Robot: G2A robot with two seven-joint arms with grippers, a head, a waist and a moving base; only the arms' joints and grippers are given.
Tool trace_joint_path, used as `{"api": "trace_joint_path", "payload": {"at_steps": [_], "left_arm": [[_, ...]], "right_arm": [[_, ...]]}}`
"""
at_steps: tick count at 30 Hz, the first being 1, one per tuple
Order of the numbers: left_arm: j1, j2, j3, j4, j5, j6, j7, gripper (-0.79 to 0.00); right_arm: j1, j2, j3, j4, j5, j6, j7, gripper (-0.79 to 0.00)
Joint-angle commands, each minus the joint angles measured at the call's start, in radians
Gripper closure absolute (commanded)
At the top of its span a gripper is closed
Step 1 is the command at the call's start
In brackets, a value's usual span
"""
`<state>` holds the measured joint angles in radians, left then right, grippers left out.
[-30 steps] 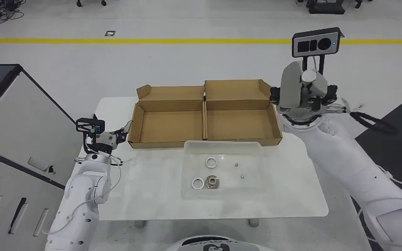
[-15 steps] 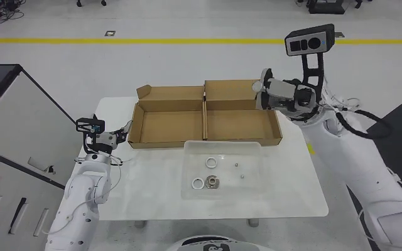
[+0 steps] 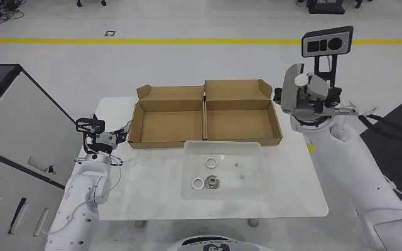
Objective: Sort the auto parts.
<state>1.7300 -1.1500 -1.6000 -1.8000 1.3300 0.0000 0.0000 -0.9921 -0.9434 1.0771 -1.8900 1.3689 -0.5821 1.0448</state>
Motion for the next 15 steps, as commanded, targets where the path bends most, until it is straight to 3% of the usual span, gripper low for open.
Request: {"api": "trace_joint_path", "payload": {"at_steps": [1, 5, 15], "left_arm": [[0.0, 0.0, 0.0, 0.0, 0.0, 0.0, 0.0, -0.785], [0.0, 0.0, 0.0, 0.0, 0.0, 0.0, 0.0, -0.785], [0.0, 0.0, 0.0, 0.0, 0.0, 0.0, 0.0, -0.785]], "right_arm": [[-0.006, -0.006, 0.004, 0.002, 0.036, -0.005, 0.012, 0.0], [-0.011, -0.019, 0.015, 0.011, 0.047, -0.008, 0.028, 0.0], [-0.007, -0.023, 0.063, 0.017, -0.248, 0.085, -0.024, 0.0]]}}
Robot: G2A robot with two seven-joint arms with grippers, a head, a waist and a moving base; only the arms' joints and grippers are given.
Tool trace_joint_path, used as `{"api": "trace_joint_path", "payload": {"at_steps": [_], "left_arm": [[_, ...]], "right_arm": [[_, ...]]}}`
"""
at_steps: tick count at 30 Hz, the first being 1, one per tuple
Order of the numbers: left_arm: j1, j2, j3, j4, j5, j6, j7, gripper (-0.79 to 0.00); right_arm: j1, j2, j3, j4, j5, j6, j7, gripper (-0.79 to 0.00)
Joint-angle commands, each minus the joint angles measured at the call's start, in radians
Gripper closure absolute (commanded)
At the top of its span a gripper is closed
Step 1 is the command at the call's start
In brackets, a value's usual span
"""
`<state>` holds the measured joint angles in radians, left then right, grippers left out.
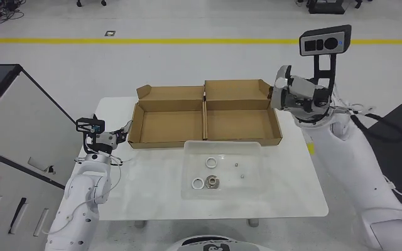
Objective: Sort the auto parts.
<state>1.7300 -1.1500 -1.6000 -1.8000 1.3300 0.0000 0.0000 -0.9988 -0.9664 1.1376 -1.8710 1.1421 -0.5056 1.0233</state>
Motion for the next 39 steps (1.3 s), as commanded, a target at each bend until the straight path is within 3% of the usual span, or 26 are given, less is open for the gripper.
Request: {"api": "trace_joint_path", "payload": {"at_steps": [1, 7, 19, 39], "left_arm": [[0.0, 0.0, 0.0, 0.0, 0.0, 0.0, 0.0, -0.785], [0.0, 0.0, 0.0, 0.0, 0.0, 0.0, 0.0, -0.785], [0.0, 0.0, 0.0, 0.0, 0.0, 0.0, 0.0, -0.785], [0.0, 0.0, 0.0, 0.0, 0.0, 0.0, 0.0, -0.785]], "right_arm": [[-0.001, -0.001, 0.005, -0.005, -0.041, 0.018, -0.007, 0.0], [-0.003, -0.004, 0.025, -0.025, -0.139, 0.07, -0.018, 0.0], [-0.046, -0.034, 0.032, -0.035, 0.08, 0.009, 0.021, 0.0], [-0.046, -0.038, 0.033, -0.03, 0.087, 0.009, 0.039, 0.0]]}}
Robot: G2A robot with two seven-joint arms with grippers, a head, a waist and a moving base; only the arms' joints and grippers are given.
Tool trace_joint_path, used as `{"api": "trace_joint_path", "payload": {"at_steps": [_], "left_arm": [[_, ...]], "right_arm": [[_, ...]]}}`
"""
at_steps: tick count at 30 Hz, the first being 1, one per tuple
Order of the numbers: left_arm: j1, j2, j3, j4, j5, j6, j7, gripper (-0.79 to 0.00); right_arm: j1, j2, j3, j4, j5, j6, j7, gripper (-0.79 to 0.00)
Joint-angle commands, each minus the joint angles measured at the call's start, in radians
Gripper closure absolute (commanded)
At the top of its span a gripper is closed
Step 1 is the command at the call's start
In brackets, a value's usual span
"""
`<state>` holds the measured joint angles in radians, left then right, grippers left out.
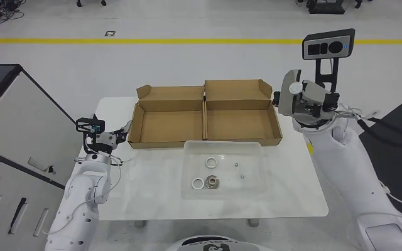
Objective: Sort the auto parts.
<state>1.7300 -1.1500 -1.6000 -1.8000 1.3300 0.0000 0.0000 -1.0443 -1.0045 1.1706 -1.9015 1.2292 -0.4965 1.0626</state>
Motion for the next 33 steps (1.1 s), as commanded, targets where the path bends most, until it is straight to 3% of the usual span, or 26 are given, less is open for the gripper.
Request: {"api": "trace_joint_path", "payload": {"at_steps": [1, 7, 16, 22, 26, 33], "left_arm": [[0.0, 0.0, 0.0, 0.0, 0.0, 0.0, 0.0, -0.785], [0.0, 0.0, 0.0, 0.0, 0.0, 0.0, 0.0, -0.785], [0.0, 0.0, 0.0, 0.0, 0.0, 0.0, 0.0, -0.785], [0.0, 0.0, 0.0, 0.0, 0.0, 0.0, 0.0, -0.785], [0.0, 0.0, 0.0, 0.0, 0.0, 0.0, 0.0, -0.785], [0.0, 0.0, 0.0, 0.0, 0.0, 0.0, 0.0, -0.785]], "right_arm": [[0.0, 0.0, 0.0, 0.0, 0.0, 0.0, 0.0, 0.0], [-0.002, 0.0, 0.0, 0.0, -0.005, 0.005, -0.004, 0.0], [-0.071, 0.027, 0.152, 0.063, -0.233, 0.179, 0.016, 0.0], [-0.132, 0.065, 0.319, 0.119, -0.475, 0.324, 0.111, 0.0], [-0.105, 0.092, 0.388, 0.147, -0.723, 0.408, 0.202, 0.0], [0.061, 0.109, 0.273, 0.211, -1.101, 0.436, 0.325, 0.0]]}}
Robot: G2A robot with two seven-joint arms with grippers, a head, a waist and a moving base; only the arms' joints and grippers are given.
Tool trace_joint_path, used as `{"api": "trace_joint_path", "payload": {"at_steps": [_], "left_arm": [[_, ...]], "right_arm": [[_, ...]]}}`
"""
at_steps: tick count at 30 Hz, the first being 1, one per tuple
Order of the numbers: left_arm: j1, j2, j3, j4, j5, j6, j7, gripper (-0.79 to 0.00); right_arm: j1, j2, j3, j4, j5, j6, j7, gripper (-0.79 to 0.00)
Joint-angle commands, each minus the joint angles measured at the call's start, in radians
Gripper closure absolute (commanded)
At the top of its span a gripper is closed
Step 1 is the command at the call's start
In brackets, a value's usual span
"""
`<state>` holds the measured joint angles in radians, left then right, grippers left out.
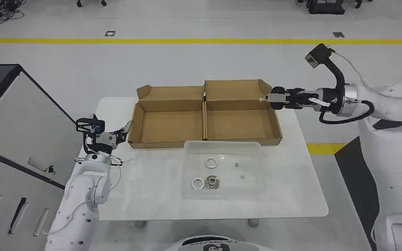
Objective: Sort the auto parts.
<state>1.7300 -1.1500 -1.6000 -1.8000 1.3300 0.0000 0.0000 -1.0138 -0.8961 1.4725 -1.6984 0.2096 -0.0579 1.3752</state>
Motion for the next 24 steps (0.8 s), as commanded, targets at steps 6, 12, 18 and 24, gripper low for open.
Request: {"api": "trace_joint_path", "payload": {"at_steps": [6, 12, 18, 24], "left_arm": [[0.0, 0.0, 0.0, 0.0, 0.0, 0.0, 0.0, -0.785], [0.0, 0.0, 0.0, 0.0, 0.0, 0.0, 0.0, -0.785], [0.0, 0.0, 0.0, 0.0, 0.0, 0.0, 0.0, -0.785], [0.0, 0.0, 0.0, 0.0, 0.0, 0.0, 0.0, -0.785]], "right_arm": [[0.202, -0.018, -0.233, 0.102, -0.295, -0.019, 0.034, 0.0], [0.312, -0.051, -0.417, 0.213, -0.398, -0.032, 0.027, 0.0], [0.363, -0.08, -0.555, 0.297, -0.494, -0.036, 0.031, 0.0], [0.398, -0.101, -0.652, 0.388, -0.623, -0.056, 0.025, 0.0]]}}
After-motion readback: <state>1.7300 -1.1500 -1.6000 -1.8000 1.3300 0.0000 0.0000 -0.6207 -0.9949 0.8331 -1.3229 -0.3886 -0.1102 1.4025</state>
